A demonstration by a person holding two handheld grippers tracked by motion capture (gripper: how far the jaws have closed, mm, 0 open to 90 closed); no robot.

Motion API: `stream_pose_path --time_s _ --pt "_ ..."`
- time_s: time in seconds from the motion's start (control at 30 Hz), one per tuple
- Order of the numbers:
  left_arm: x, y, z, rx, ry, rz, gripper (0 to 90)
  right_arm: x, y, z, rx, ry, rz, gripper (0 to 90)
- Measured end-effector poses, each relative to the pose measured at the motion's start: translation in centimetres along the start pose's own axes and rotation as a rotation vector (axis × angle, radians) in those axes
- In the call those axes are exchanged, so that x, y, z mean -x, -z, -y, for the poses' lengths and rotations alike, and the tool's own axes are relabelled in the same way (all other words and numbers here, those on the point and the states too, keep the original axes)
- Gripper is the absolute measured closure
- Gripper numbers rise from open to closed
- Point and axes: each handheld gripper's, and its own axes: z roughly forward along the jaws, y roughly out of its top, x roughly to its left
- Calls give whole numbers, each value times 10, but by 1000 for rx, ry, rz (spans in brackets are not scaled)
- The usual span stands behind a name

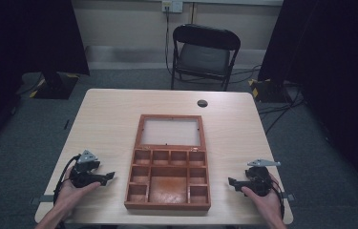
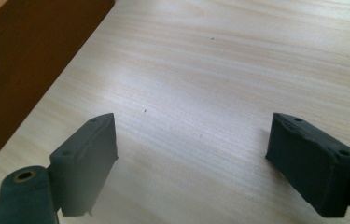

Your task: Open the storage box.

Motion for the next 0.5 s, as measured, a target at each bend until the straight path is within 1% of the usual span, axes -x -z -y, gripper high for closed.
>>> stream_pose_path --time_s 0.03,0.07,0.13,0.17,0.23,0.27,0.37,0.47,0.5 --pt "1 -1 0 5 -13 -8 179 0 0 0 3 0 11 151" --pt "1 -1 1 8 -13 -11 178 -2 -1 1 1 19 37 150" --pt "0 -3 2 24 -19 -17 157 -4 -5 3 10 86 91 141" --pt "-1 -4 2 32 -20 -14 144 -5 -7 4 17 109 107 109" --pt "-2 -6 4 55 -6 -20 124 -4 -11 5 46 102 110 27" --pt "-2 -6 4 58 -3 -23 116 -4 -13 6 56 100 114 9" --pt "-2 -7 3 54 1 -34 111 -3 -15 5 50 96 126 0" --pt "-2 -8 2 55 7 -38 102 -3 -15 4 50 92 133 0" --pt "-2 -8 2 51 3 -36 98 -3 -16 4 50 89 134 0"
